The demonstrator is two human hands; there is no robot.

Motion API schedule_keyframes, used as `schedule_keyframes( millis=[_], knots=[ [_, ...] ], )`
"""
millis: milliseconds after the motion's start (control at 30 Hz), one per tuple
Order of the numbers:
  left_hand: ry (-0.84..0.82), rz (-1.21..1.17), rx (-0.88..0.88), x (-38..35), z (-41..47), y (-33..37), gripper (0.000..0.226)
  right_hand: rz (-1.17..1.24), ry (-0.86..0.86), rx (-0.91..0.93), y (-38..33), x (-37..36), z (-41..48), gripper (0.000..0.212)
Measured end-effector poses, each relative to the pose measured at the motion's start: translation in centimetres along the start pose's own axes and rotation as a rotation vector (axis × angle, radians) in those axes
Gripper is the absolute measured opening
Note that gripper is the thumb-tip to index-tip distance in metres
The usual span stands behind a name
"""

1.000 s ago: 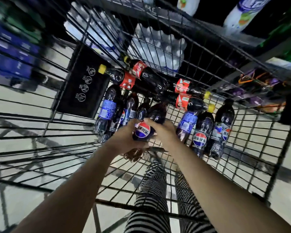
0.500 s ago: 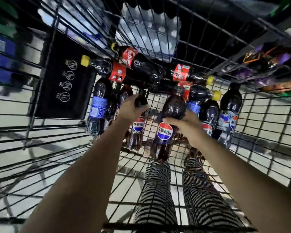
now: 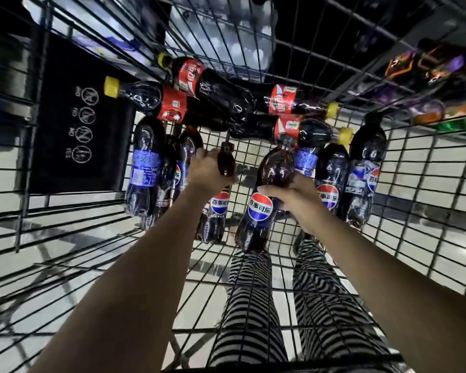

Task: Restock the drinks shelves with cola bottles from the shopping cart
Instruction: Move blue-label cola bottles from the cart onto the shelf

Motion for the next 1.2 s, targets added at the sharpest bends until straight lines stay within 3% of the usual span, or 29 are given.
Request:
schedule_keyframes(
  millis=[200, 467, 600, 667, 733, 833, 933, 967, 1100, 1200],
  knots=[
    [-0.061, -0.327, 0.054, 0.1, -0.6, -0.1, 0.079, -0.022, -0.001, 0.006, 0.0, 0.2, -0.1, 0.027],
    [-0.055, -0.557, 0.115, 2.8, -2.1, -2.1, 0.078, -0.053, -0.024, 0.02, -0.8, 0.4, -1.0, 0.026],
    [-0.027, -0.631, 0.126, 5.8, -3.5, -2.2, 0.067, -0.022, -0.054, 0.021, -2.7, 1.1, -2.9, 0.032],
    [-0.048, -0.65, 0.115, 7.8, -4.5, -1.6, 0.078, -0.019, -0.056, 0.043, -4.0, 1.6, -4.1, 0.035],
    [-0.05, -0.692, 0.107, 9.8, -5.9, -0.6, 0.085, -0.014, -0.066, 0.074, -5.7, 2.4, -5.6, 0.039],
    [-0.011, -0.75, 0.056, 12.8, -8.5, 1.5, 0.072, -0.005, -0.114, 0.146, -8.3, 4.0, -8.2, 0.037],
    [0.006, -0.761, -0.037, 15.7, -11.0, 3.8, 0.09, 0.009, -0.136, 0.206, -10.2, 6.3, -11.0, 0.041],
    [0.024, -0.768, -0.058, 16.8, -11.9, 4.7, 0.087, 0.021, -0.142, 0.23, -10.8, 7.2, -12.0, 0.038],
    [0.15, -0.736, -0.177, 20.8, -16.1, 10.5, 0.063, 0.076, -0.156, 0.327, -12.9, 11.2, -16.0, 0.024],
    [0.287, -0.743, -0.233, 22.9, -19.2, 15.4, 0.074, 0.096, -0.096, 0.397, -13.7, 15.3, -18.0, 0.029]
  ],
)
Point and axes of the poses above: each hand's wrist, its own z-axis towards the middle knuckle, its own x-axis out of the back of the hand, y = z × x, the point moved 2 cm from there along z, towards the middle knuckle, and after that the axes turned 8 degrees about y, right-handed, at the moved point
